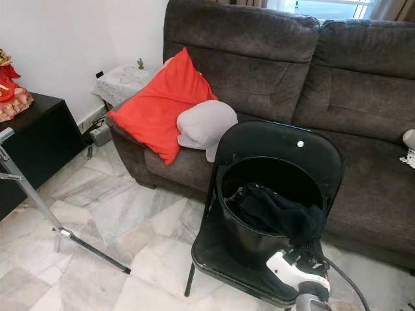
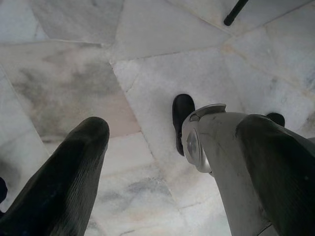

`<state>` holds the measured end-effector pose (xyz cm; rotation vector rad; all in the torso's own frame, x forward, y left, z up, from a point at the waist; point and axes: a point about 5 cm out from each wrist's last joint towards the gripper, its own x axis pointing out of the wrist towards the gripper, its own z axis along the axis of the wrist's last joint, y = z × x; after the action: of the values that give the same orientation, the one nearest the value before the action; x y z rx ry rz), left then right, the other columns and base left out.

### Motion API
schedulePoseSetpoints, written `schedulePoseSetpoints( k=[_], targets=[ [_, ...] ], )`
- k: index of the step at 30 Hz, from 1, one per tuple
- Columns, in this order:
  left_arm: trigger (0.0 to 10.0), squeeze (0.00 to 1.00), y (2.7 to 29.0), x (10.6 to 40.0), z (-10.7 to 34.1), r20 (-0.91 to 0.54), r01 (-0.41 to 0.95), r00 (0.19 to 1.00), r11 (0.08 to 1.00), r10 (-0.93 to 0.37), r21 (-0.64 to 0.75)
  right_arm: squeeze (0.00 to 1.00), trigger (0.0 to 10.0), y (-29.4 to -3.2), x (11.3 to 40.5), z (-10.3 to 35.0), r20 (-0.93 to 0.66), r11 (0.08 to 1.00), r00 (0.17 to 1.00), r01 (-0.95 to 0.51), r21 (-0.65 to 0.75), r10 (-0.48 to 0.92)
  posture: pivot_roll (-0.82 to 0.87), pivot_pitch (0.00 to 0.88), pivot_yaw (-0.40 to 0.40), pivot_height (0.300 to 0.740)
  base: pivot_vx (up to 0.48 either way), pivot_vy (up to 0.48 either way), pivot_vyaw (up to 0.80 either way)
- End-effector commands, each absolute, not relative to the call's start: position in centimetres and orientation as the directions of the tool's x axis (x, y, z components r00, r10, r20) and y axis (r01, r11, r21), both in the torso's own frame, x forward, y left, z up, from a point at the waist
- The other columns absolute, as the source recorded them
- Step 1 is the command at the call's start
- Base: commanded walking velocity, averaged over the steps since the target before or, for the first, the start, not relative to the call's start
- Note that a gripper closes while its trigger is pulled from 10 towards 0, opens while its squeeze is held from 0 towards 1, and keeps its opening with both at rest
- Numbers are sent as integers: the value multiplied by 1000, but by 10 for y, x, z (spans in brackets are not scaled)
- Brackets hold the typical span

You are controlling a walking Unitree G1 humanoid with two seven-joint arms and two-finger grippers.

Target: Hang hanger

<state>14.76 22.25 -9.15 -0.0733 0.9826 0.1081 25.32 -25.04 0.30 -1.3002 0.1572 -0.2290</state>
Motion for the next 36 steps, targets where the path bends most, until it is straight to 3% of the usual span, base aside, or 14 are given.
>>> schedulePoseSetpoints(
  k=[1,16,33,34,35,36],
  targets=[
    [10000,0,222,143,-93,-838,-121,542,993,61,-6,0,10000,-246,250,1,23,258,971,86,-962,-237,15,44,39,740,0,0,0],
    [10000,0,222,142,-94,-842,-120,536,993,58,-8,0,10000,-223,237,0,86,343,977,150,-927,-196,0,47,32,740,0,0,0],
    [10000,0,218,141,-95,-846,-122,530,992,53,-15,0,10000,-225,241,9,95,339,978,155,-928,-186,-3,43,23,740,0,0,0],
    [10000,0,219,141,-95,-847,-123,529,992,54,-14,0,9490,-224,241,8,93,342,978,153,-927,-186,-3,43,23,740,0,0,0],
    [10000,0,219,141,-95,-847,-124,528,992,54,-13,0,2549,-223,241,9,91,349,979,151,-925,-184,-3,43,23,740,0,0,0],
    [10000,0,219,140,-95,-847,-123,528,992,55,-13,0,0,-222,241,9,89,355,980,149,-923,-180,-3,43,23,740,0,0,0]
  ],
)
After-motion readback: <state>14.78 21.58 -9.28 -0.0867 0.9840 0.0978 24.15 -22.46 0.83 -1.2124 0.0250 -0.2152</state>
